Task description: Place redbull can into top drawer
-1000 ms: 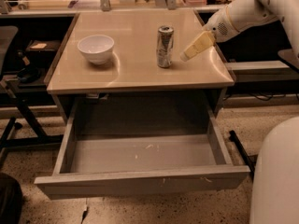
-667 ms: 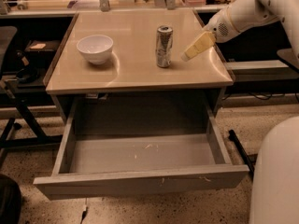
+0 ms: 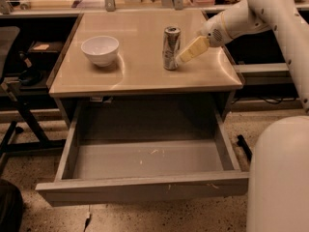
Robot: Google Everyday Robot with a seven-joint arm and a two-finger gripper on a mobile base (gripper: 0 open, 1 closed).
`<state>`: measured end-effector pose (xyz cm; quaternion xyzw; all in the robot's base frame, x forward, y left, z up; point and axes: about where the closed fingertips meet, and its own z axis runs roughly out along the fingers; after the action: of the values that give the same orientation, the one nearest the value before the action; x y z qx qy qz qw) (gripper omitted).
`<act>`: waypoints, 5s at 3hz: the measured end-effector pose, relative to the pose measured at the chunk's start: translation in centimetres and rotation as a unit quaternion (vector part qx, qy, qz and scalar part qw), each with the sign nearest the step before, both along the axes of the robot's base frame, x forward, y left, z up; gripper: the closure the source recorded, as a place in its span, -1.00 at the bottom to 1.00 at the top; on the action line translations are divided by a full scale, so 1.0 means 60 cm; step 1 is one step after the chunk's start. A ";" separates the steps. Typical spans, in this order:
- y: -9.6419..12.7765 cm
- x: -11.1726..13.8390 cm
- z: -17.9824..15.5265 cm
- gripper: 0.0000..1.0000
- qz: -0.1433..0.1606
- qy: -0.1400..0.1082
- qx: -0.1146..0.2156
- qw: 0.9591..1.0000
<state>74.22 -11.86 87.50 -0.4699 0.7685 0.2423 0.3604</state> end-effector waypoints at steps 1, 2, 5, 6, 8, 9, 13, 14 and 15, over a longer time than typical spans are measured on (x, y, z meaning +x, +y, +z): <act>0.045 0.015 -0.014 -1.00 0.024 0.003 0.017 1.000; 0.069 0.022 -0.028 -1.00 0.035 0.011 0.028 0.999; 0.070 0.022 -0.029 0.30 0.035 0.011 0.028 0.999; 0.070 0.004 -0.014 0.76 0.044 0.001 0.013 0.999; 0.004 -0.091 0.133 1.00 -0.041 -0.099 -0.028 0.994; -0.015 -0.173 0.195 1.00 -0.101 -0.125 -0.051 0.986; -0.016 -0.300 0.073 1.00 -0.146 -0.036 -0.011 0.989; -0.016 -0.300 0.073 1.00 -0.146 -0.036 -0.011 0.989; 0.006 -0.318 0.023 1.00 -0.156 -0.008 0.022 0.988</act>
Offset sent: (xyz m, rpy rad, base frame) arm 0.0185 0.0511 -0.0199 0.0812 0.0335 0.0874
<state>55.13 -11.49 88.87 -0.3385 0.8238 0.1960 0.4103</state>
